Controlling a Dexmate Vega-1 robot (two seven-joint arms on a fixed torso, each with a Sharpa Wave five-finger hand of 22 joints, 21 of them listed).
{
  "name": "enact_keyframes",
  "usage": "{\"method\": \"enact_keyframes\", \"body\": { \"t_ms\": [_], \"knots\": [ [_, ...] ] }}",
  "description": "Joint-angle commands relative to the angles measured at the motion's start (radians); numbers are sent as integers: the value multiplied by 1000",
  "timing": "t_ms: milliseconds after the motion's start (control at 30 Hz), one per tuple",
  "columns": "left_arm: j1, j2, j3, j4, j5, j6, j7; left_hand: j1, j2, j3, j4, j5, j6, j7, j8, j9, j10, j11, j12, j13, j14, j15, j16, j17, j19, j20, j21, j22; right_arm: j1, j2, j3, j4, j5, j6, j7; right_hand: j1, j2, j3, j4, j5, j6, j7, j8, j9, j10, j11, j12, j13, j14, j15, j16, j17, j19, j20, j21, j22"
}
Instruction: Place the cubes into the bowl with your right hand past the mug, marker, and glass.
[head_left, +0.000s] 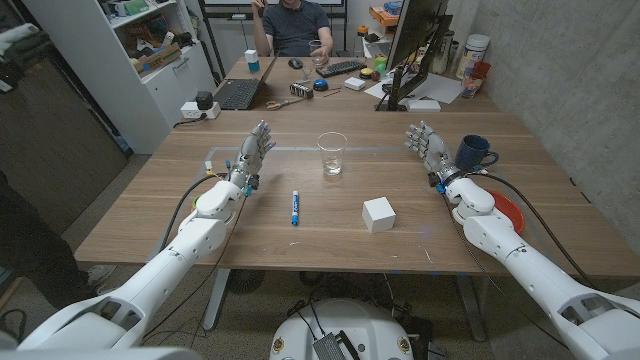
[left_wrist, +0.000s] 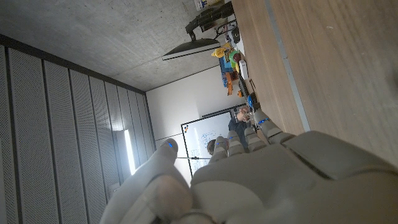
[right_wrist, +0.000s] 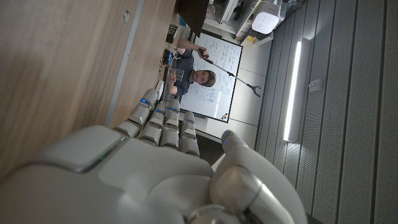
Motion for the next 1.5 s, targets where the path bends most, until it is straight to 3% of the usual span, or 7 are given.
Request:
{"method": "enact_keyframes", "body": {
  "t_ms": [33,533,767,900,1000,1267,1500],
  "knots": [
    [-22,-14,9,36,7,-1,-4,9,1,5,0,4,-9,0,6,5,-8,0,6,2,-10,0,7,2,-8,-16,5,3,2,-22,-5,-10,-27,6,1,8,0,6,-1,6,7,-2,4,4,7,0,1,5,8,-4,6,2,0,-8,4,2],
    [-37,-20,16,57,7,-1,-25,6,-1,2,1,3,-7,-10,7,5,-6,0,7,2,-8,2,8,2,-8,3,4,4,-113,-140,11,-217,-148,29,-95,34,-6,17,-26,7,-3,-29,1,3,-12,-5,-9,5,-6,7,-2,-4,-17,4,-10,2],
    [-46,-21,20,69,7,1,-36,5,-2,0,1,3,-5,-8,8,5,-5,1,7,2,-8,2,8,2,-9,7,3,4,-168,-201,24,-312,-239,14,-166,38,-5,20,-30,4,-8,-42,1,4,-16,-12,-11,5,8,38,5,-2,-29,44,-20,2],
    [-51,-24,23,74,7,5,-38,5,-3,-1,2,3,-2,-6,9,5,-5,0,7,2,-8,3,8,2,-9,6,3,4,-194,-231,37,-363,-264,7,-179,46,-3,25,-36,4,-4,-37,3,4,-12,-9,-10,5,13,34,6,-3,-20,35,-19,2],
    [-59,-27,27,86,10,2,-47,4,-3,-2,2,3,-2,-6,9,5,-6,-2,7,2,-8,2,8,2,-10,7,3,4,-204,-254,43,-393,-248,-11,-151,49,-2,27,-39,4,-1,-40,4,4,-9,-14,-9,5,13,34,6,-3,-23,44,-22,3],
    [-71,-28,30,99,13,5,-53,3,-4,-4,2,4,0,-10,9,5,-5,1,7,2,-8,3,8,2,-10,9,2,4,-269,-315,68,-500,-385,-45,-242,51,-1,29,-40,3,4,-46,6,4,-8,-16,-9,5,12,35,5,-2,-32,58,-28,3],
    [-81,-31,31,118,13,2,-62,2,-4,-5,3,4,1,-10,9,5,-6,0,7,2,-8,2,9,2,-10,11,2,4,-358,-382,101,-607,-513,-95,-315,54,1,33,-42,3,11,-50,8,4,-1,-20,-7,5,14,37,5,-2,-34,60,-31,3]
  ]
}}
